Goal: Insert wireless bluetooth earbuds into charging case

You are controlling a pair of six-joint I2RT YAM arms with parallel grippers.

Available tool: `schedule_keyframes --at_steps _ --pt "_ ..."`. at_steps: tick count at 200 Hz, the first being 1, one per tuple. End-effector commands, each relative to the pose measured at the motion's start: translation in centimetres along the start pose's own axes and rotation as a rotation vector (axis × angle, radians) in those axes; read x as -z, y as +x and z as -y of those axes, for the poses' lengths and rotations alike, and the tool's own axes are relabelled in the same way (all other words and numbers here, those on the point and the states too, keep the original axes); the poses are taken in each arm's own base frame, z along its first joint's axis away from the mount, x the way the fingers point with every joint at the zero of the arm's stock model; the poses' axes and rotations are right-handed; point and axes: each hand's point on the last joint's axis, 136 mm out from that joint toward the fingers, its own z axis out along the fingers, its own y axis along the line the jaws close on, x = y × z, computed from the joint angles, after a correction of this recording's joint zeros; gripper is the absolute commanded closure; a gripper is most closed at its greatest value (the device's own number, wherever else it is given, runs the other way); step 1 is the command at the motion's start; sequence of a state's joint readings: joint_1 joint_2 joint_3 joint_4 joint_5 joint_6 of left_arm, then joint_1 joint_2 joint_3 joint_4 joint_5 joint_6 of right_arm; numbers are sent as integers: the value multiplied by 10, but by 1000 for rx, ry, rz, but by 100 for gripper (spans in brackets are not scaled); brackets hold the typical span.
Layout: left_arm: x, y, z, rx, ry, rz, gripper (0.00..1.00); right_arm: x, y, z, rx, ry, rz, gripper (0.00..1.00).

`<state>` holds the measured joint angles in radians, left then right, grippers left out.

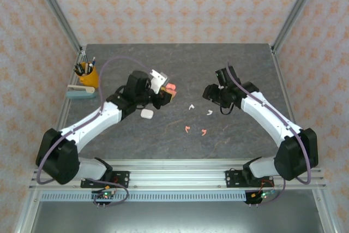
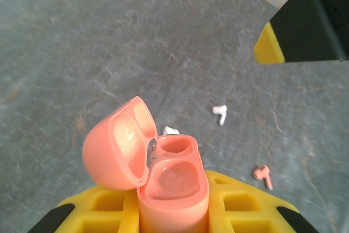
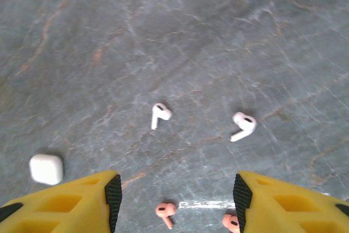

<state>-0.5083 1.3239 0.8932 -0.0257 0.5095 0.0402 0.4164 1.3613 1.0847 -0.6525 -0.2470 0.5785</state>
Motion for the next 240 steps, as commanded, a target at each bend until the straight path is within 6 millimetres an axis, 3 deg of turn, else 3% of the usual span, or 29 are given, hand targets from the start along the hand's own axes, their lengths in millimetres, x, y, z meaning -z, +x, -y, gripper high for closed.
schedule_keyframes --at_steps 1,24,69,113,147,182,240 --pt "14 -46 -15 -116 -181 274 100 2 -2 14 -104 49 71 42" --pt "19 -41 -21 -92 -264 345 100 -3 10 16 -105 66 63 42" --pt "40 -32 -9 -156 -262 555 100 -8 30 16 -70 124 41 41" --pt "56 -31 5 -227 -214 615 100 -19 56 2 -53 104 9 43" --pt "70 -34 9 -232 -214 683 100 -39 77 -11 -2 138 -41 44" --pt "74 -42 12 -241 -207 711 100 -59 88 -20 19 165 -71 45" --pt "74 -48 12 -250 -213 717 100 -77 106 -21 72 246 -129 45"
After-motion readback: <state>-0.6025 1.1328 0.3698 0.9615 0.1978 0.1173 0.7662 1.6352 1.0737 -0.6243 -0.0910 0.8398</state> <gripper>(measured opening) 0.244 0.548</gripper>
